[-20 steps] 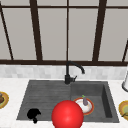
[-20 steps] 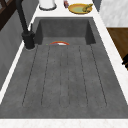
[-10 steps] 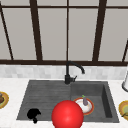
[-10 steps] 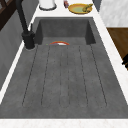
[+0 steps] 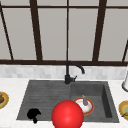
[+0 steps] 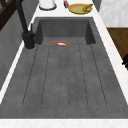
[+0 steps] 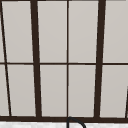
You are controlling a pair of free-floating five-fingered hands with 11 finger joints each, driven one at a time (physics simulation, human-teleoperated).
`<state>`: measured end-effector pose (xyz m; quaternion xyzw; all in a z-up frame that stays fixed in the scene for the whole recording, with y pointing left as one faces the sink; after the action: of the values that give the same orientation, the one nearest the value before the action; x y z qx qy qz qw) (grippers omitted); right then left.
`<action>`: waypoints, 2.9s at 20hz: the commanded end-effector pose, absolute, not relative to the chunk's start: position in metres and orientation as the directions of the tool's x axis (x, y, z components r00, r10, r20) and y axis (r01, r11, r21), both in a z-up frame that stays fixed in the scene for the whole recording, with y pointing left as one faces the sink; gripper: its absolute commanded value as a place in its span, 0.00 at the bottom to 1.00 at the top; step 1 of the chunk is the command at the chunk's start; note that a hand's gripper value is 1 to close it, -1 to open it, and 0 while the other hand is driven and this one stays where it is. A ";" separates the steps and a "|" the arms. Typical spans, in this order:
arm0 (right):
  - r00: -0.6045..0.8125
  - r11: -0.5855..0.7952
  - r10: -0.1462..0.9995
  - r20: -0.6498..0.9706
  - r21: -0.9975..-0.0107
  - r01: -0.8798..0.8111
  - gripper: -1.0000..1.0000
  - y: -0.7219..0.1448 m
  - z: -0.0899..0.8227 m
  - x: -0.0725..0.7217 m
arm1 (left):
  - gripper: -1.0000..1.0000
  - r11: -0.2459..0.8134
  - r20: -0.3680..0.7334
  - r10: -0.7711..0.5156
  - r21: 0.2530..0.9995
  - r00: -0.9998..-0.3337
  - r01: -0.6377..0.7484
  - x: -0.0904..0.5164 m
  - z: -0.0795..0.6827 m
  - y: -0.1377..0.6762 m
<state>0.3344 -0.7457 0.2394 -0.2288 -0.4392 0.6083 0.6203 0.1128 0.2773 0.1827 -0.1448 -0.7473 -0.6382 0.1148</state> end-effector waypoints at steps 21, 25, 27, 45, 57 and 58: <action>0.010 -0.144 0.981 -0.192 -0.768 -0.624 0.00 -0.726 0.206 0.398 | 0.50 0.143 0.356 0.070 0.921 -0.932 0.363 0.113 0.183 0.277; 0.008 -0.160 0.976 -0.218 -0.742 -0.651 0.00 -0.714 0.188 0.399 | 0.50 0.143 0.356 0.070 0.921 -0.932 0.363 0.113 0.183 0.277; 0.014 -0.141 0.981 -0.195 -0.757 -0.638 0.00 -0.720 0.185 0.398 | 0.50 0.143 0.356 0.070 0.921 -0.932 0.363 0.113 0.183 0.277; -0.002 -0.139 0.988 -0.152 -0.894 -0.426 0.00 -0.723 0.111 0.380 | 0.50 0.143 0.356 0.070 0.921 -0.932 0.363 0.113 0.183 0.277; -0.009 -0.136 0.987 -0.163 -0.787 -0.602 0.00 -0.726 0.135 0.413 | 0.50 0.143 0.356 0.070 0.921 -0.932 0.363 0.113 0.183 0.277; -0.007 -0.134 0.986 -0.164 -0.781 -0.610 0.00 -0.726 0.129 0.421 | 0.50 0.143 0.356 0.070 0.921 -0.932 0.363 0.113 0.183 0.277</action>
<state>0.3983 -0.7262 0.1365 -0.3753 -0.2711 0.6525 0.5999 0.1128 0.2773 0.1827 -0.1448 -0.7473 -0.6382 0.1148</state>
